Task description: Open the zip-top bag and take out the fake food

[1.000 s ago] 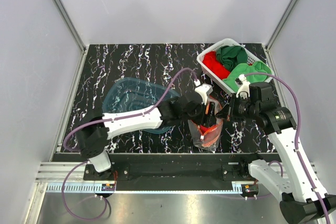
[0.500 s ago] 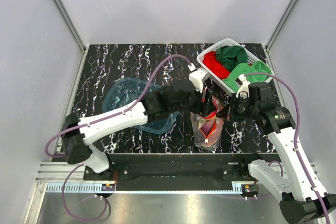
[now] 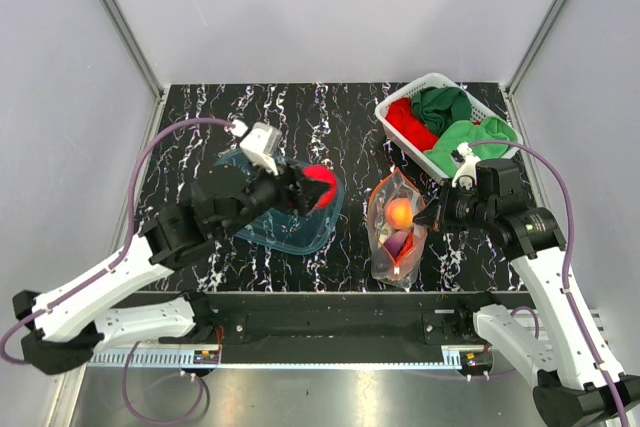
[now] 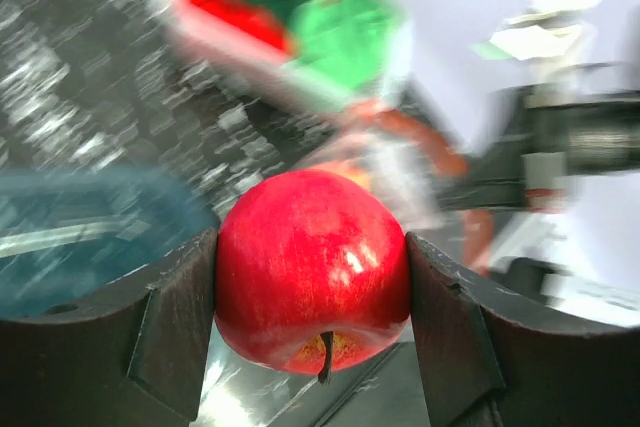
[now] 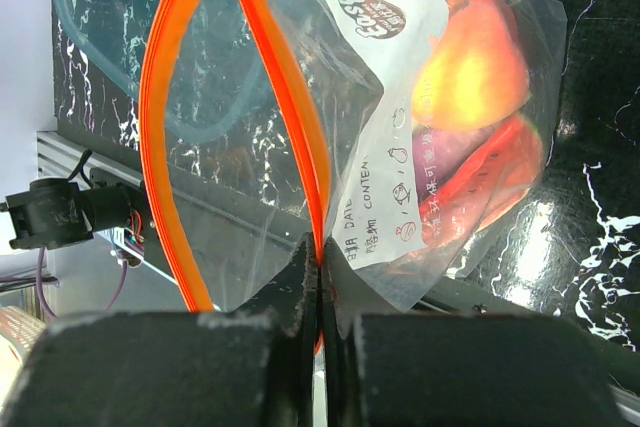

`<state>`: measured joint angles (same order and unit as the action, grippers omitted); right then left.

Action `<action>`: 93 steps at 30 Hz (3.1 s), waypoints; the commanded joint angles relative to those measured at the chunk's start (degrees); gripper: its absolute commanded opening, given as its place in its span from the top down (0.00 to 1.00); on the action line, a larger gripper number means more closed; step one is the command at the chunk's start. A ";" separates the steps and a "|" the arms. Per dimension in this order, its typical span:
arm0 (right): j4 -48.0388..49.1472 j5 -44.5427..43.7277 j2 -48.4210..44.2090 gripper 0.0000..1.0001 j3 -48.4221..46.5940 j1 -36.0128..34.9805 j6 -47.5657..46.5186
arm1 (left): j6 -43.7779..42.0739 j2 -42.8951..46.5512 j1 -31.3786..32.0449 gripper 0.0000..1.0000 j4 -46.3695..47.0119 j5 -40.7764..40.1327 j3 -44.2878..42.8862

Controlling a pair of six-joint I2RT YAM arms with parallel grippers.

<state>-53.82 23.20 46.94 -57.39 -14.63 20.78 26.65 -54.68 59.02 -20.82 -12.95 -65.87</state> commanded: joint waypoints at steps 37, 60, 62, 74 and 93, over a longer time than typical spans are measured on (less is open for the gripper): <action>3.02 2.64 -1.32 1.00 0.61 -0.92 -0.91 | 5.87 -13.88 -9.98 0.19 -7.47 -0.93 12.17; 3.46 4.22 -1.50 1.00 0.87 -1.10 -1.18 | 2.35 -13.93 -4.10 0.51 13.26 24.73 -2.67; 3.55 4.48 -1.76 1.00 0.87 -1.10 -1.18 | 2.26 -17.81 -1.90 0.55 13.26 24.81 -7.66; 2.85 6.16 -3.25 1.00 0.61 -1.10 -0.39 | 3.58 -33.04 3.99 0.77 7.55 10.86 -14.20; 11.81 21.01 -2.73 1.00 0.69 -1.10 9.64 | 4.28 -36.46 7.95 0.76 2.45 0.65 -13.32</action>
<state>-46.11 41.67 45.04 -56.55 -15.33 28.56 30.28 -89.58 66.15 -18.55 -9.30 -77.78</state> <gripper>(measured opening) 0.010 0.230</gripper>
